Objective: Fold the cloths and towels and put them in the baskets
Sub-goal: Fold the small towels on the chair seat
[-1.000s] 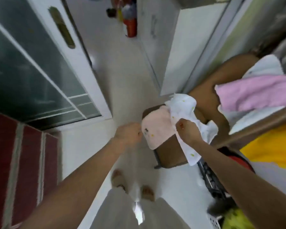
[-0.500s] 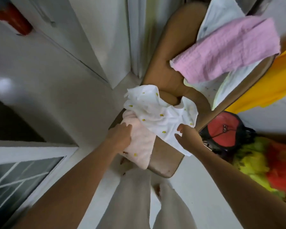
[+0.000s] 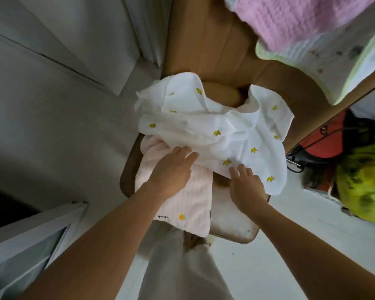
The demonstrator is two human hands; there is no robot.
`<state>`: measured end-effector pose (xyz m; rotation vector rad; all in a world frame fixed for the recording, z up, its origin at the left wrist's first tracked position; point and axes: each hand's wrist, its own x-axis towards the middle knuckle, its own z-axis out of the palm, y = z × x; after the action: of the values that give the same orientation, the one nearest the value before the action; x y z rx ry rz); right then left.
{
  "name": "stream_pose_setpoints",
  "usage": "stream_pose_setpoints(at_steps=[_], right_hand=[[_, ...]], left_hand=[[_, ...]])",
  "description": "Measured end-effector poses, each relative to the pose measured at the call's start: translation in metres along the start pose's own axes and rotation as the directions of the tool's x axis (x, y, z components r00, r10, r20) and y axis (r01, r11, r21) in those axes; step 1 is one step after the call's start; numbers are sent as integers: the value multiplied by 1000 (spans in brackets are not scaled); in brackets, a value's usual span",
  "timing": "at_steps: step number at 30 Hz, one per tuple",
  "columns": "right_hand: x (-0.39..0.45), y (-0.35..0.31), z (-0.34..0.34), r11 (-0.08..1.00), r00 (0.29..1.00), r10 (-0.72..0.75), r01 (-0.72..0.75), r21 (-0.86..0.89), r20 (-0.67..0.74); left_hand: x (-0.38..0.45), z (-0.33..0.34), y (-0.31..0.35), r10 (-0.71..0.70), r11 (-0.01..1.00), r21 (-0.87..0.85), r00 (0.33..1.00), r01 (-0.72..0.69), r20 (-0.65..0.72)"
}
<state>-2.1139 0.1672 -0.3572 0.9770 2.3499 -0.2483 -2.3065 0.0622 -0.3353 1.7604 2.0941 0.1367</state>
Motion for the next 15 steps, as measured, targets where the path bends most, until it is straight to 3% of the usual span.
stream_pose_setpoints(at_steps=[5,8,10,12,15], right_hand=[[23,12,23,998,983,-46,51,27,-179],[29,22,12,912,979,48,39,409,-200],[25,31,-1,821,970,107,37,569,-217],[15,39,-16,809,956,113,70,583,-272],[-9,52,-40,885,925,18,161,437,-378]], left_hand=[[23,33,0,116,992,51,993,-116,8],[35,42,10,81,995,49,995,-84,54],[43,39,19,50,994,90,997,-54,51],[50,29,29,18,992,122,1000,-20,20],[59,7,45,9,989,148,999,-3,-38]])
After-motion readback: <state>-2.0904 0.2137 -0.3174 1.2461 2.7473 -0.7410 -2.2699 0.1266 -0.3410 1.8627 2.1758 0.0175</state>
